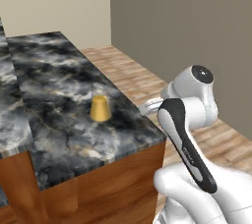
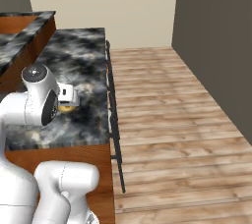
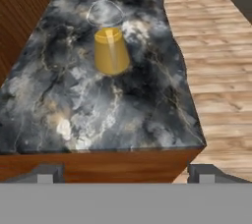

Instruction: Place the pitcher and cup on the dining counter for serving.

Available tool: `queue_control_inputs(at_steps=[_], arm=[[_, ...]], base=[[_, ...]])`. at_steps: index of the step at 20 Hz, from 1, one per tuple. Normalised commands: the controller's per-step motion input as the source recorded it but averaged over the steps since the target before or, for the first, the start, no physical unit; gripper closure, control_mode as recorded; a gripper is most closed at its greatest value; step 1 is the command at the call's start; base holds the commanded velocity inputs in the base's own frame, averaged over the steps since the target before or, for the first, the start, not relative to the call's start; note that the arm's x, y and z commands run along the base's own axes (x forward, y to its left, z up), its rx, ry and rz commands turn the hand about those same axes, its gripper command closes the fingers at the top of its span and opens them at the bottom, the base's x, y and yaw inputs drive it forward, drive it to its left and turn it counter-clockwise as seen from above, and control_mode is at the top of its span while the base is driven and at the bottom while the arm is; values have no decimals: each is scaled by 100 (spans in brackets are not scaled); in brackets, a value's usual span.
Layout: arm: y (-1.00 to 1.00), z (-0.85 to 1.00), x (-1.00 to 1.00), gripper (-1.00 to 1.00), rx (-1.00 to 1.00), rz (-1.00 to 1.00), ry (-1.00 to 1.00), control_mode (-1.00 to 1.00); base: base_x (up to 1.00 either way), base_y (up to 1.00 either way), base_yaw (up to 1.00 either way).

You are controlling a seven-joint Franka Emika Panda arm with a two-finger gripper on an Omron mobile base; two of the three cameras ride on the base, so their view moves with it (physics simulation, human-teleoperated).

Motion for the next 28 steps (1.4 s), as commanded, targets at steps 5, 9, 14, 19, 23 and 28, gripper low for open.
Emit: queue_control_inputs(at_steps=[5,9,14,19,23,28], arm=[[-9,3,-40,-100,0,3,0,100],[0,0,0,-100,0,0,0,100],[0,0,0,-100,0,0,0,100],[0,0,0,-100,0,0,0,100],[0,0,0,-100,0,0,0,100],[0,0,0,-100,0,0,0,100]], base=[[-60,-2,12],[-100,12,28],[-91,88,34],[-45,100,45],[-32,100,74],[-5,84,83]])
